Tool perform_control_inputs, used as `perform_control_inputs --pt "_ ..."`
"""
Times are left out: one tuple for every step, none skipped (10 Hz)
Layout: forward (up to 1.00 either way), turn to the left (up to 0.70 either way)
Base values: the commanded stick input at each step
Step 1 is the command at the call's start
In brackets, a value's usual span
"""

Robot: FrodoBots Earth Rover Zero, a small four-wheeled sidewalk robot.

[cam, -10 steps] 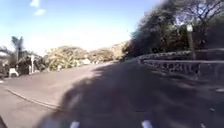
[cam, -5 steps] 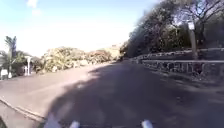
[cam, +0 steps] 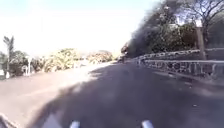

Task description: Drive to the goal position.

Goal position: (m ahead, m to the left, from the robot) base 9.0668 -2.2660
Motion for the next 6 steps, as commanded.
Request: perform_control_inputs --pt "0.70 0.00" --pt "0.70 0.00" --pt "0.70 0.00" --pt "0.70 0.00" --pt "0.70 0.00" --pt "0.70 0.00"
